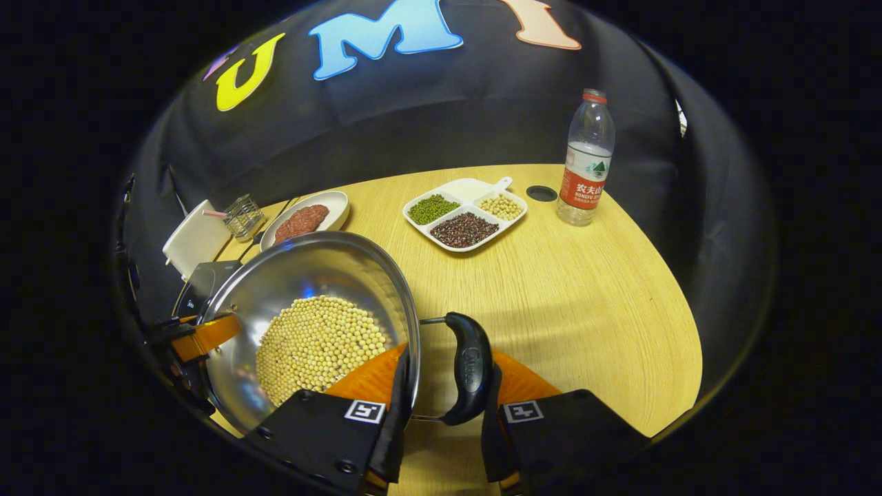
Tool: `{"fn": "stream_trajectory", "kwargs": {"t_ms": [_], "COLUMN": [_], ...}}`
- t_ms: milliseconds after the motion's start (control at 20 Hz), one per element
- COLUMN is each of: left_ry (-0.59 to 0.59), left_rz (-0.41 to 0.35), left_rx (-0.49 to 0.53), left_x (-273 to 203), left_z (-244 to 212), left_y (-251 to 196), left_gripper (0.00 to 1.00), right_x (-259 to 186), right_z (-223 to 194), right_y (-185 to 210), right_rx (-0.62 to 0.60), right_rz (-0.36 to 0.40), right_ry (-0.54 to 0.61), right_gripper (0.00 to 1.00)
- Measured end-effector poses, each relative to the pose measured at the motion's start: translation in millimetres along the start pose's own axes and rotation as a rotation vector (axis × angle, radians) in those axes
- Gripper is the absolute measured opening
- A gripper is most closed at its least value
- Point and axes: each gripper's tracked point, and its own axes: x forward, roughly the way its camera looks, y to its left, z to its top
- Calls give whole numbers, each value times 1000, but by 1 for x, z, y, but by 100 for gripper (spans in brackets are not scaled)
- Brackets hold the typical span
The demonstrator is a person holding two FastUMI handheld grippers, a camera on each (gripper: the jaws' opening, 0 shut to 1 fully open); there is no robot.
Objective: First push the handle of the pot to place it horizontally, then grasp the pot with both hands and set it on the induction cooktop.
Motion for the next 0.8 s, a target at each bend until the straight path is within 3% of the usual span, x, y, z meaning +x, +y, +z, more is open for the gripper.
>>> {"fn": "stream_trajectory", "kwargs": {"t_ms": [100,350,800], "left_ry": [-5,-10,-22], "left_rz": [6,4,-46], "left_rx": [-2,7,23], "left_x": [-8,-22,-34], "left_z": [4,14,27], "left_y": [-2,-3,16], "left_gripper": [53,59,56], "right_x": [-6,-21,-44], "right_z": [4,8,11], "right_y": [0,0,23], "right_rx": [18,28,46], "right_rz": [4,7,-38], "right_ry": [-4,-13,-42], "right_gripper": [48,44,44]}}
